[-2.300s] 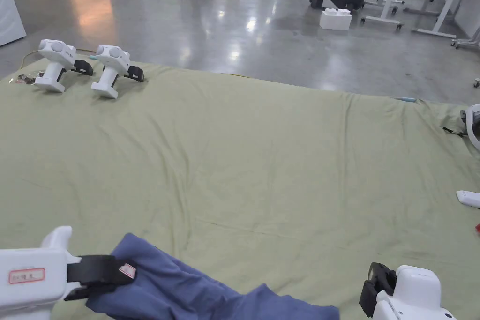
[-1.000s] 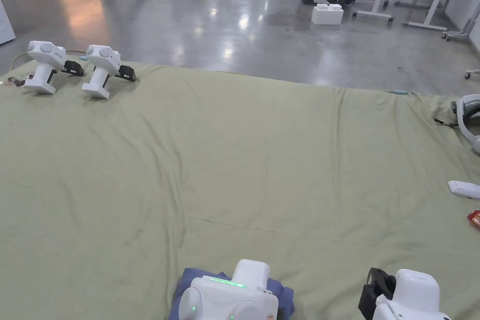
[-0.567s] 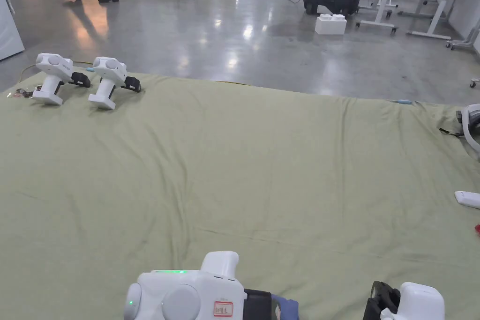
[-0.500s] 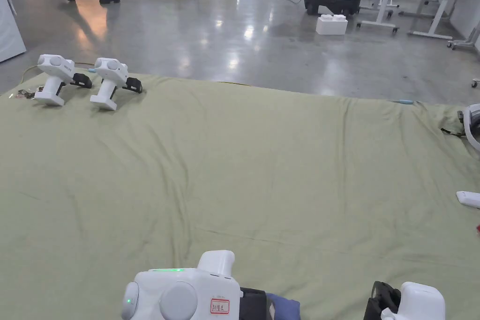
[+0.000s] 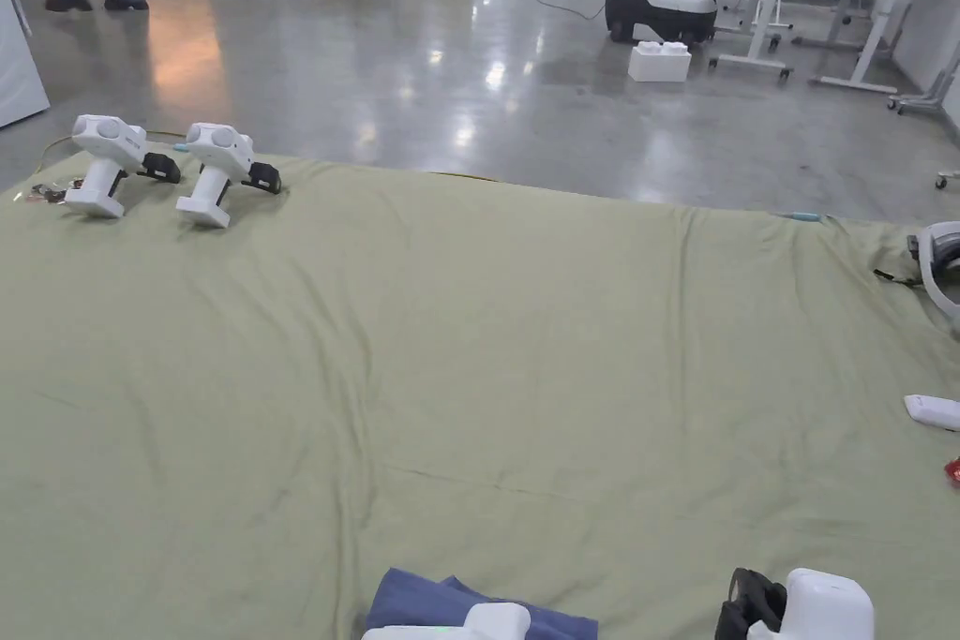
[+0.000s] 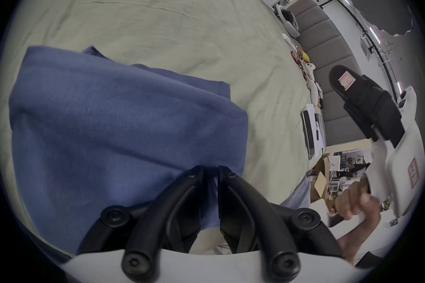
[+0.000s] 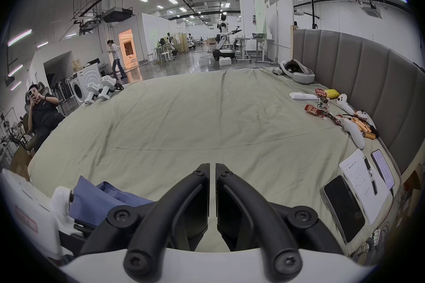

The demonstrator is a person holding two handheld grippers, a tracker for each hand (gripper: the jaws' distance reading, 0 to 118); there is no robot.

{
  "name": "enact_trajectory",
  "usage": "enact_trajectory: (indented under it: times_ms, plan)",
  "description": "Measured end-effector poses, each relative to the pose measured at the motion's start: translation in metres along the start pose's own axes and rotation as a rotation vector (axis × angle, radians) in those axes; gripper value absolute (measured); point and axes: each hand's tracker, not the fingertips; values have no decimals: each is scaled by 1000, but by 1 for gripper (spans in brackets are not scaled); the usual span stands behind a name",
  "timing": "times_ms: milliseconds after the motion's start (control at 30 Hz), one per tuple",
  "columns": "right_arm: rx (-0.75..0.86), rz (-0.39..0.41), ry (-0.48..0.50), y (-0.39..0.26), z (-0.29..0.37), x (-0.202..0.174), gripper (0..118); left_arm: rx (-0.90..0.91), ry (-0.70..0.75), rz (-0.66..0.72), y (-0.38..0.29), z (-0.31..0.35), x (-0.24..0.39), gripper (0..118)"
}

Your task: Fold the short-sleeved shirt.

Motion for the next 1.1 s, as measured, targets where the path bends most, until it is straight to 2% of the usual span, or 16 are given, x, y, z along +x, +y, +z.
enact_trajectory:
  times_ms: [267, 433, 700, 900, 1100]
  plan:
    - [6, -1, -10, 2, 3, 4, 7, 77, -27, -111, -7, 20, -3, 16]
    - [39, 3, -4, 10, 10, 3, 6, 311, -24, -154, 12, 83, -15, 16]
    - [158, 22, 13, 32, 22, -19, 6, 687, 218, -243, 30, 150, -29, 16]
    - [356, 80, -18, 46, 42, -41, 7, 921, 407, -285, 16, 160, -30, 16]
    - [484, 81, -53, 55, 54, -49, 7, 1109, 551, -365, 2, 162, -21, 16]
